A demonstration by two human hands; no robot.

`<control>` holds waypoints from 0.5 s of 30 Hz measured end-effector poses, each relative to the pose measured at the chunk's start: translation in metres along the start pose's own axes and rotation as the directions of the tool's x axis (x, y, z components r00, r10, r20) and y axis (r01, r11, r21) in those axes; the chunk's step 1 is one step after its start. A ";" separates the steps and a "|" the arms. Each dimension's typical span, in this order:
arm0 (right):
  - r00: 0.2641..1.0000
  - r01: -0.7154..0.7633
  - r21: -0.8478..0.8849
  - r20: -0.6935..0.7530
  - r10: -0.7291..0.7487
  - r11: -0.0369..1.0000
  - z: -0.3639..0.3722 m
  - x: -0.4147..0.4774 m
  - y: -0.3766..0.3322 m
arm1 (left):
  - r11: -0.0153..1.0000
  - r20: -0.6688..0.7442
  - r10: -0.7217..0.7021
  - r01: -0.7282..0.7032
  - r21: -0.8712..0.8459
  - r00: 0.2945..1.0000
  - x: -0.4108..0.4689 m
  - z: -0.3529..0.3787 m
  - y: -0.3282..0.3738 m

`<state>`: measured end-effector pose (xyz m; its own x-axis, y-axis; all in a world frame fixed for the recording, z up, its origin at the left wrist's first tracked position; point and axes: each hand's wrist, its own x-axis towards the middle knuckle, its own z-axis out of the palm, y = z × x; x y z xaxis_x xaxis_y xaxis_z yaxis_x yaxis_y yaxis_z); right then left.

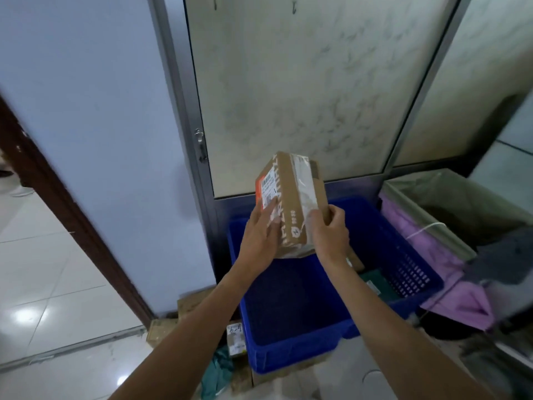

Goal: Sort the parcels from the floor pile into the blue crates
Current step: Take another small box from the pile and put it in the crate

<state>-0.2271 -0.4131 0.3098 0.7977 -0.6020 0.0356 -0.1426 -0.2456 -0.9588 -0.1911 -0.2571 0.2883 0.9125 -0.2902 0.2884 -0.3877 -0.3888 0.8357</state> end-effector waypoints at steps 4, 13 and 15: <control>0.999 0.039 0.020 -0.037 -0.038 0.999 -0.020 -0.004 -0.002 | 0.795 0.089 -0.461 0.456 -0.401 0.883 -0.003 0.010 0.028; 0.994 0.089 -0.024 0.072 -0.087 0.996 -0.081 0.025 0.040 | 0.697 0.182 -0.544 0.562 -0.445 0.819 0.002 0.072 0.039; 0.992 0.065 -0.063 0.116 -0.057 0.996 -0.099 0.043 0.057 | 0.725 0.161 -0.528 0.542 -0.425 0.834 0.006 0.097 0.045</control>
<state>-0.2591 -0.5285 0.2845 0.8669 -0.4952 0.0573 -0.1275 -0.3313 -0.9349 -0.2154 -0.3611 0.2819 0.9446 -0.1775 -0.2762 0.2682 -0.0677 0.9610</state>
